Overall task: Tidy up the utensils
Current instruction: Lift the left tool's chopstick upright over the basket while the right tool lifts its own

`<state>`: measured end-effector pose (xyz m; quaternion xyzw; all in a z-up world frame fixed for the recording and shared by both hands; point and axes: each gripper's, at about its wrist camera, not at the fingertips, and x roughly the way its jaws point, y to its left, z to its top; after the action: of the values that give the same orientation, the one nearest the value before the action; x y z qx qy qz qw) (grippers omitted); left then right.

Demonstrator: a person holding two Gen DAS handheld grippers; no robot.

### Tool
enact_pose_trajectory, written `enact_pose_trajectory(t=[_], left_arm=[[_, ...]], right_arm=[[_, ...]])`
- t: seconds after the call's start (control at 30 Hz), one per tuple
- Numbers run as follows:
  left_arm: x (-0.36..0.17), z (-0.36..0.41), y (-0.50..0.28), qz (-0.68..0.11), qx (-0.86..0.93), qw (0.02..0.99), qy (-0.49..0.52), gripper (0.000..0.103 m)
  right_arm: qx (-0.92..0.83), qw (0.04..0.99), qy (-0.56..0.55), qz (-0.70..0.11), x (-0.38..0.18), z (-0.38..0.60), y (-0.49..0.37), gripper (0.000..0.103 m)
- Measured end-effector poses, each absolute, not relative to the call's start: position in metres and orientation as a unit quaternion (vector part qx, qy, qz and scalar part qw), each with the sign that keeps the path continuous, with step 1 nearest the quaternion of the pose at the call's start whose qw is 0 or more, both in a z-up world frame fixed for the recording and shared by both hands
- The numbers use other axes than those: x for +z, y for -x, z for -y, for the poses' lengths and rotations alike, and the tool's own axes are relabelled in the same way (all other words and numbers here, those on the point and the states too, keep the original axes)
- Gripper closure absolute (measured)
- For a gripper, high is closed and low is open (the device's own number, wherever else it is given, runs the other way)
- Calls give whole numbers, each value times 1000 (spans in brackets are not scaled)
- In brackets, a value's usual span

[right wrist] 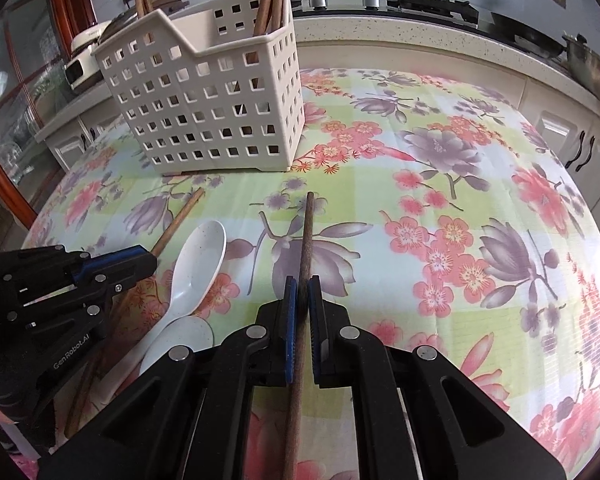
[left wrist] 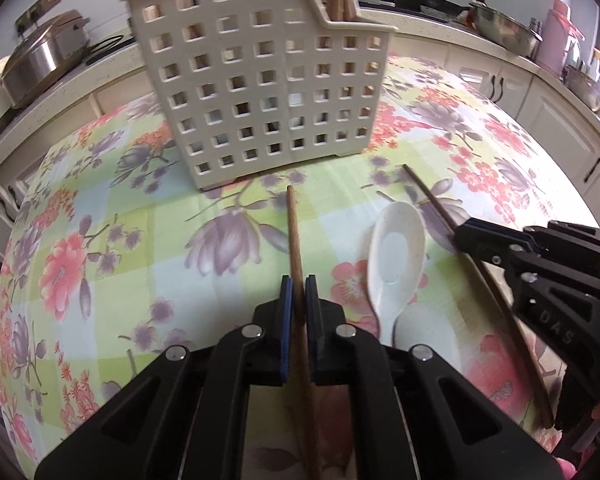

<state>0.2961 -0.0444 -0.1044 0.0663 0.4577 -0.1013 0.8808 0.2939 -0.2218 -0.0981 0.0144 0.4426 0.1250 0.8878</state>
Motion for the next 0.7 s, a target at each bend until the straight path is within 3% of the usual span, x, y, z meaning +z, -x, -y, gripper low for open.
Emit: enact_pose_trajectory(t=[0.7], left_arm=[[-24, -1, -233, -352, -75, 933, -7, 97]], right_arm=[[149, 936, -28, -317, -15, 222, -241, 97]])
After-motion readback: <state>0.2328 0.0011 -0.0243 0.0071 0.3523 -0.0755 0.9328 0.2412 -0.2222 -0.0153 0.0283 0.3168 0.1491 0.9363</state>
